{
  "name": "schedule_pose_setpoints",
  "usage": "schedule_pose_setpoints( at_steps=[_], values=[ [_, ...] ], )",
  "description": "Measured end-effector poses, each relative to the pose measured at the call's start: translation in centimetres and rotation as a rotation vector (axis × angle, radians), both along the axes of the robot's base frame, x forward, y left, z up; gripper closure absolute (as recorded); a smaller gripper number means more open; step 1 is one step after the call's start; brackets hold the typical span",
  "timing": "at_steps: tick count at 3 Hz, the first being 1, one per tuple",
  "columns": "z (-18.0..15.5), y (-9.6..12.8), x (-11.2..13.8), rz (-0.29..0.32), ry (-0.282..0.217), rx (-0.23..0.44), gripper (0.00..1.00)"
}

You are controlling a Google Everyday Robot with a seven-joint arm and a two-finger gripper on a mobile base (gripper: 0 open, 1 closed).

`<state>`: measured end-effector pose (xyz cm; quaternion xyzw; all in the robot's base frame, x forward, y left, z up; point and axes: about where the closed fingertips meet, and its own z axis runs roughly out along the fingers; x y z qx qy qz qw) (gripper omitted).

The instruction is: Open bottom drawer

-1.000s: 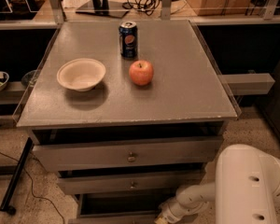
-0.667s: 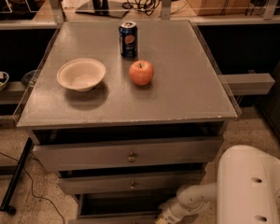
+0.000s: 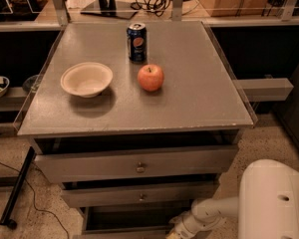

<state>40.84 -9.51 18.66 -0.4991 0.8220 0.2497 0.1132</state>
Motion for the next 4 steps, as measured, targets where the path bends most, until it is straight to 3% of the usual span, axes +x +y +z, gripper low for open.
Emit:
schedule_pose_setpoints(
  at_steps=[4],
  values=[
    [-0.1,0.0,-0.7,-0.002,0.01,0.04,1.0]
  ],
)
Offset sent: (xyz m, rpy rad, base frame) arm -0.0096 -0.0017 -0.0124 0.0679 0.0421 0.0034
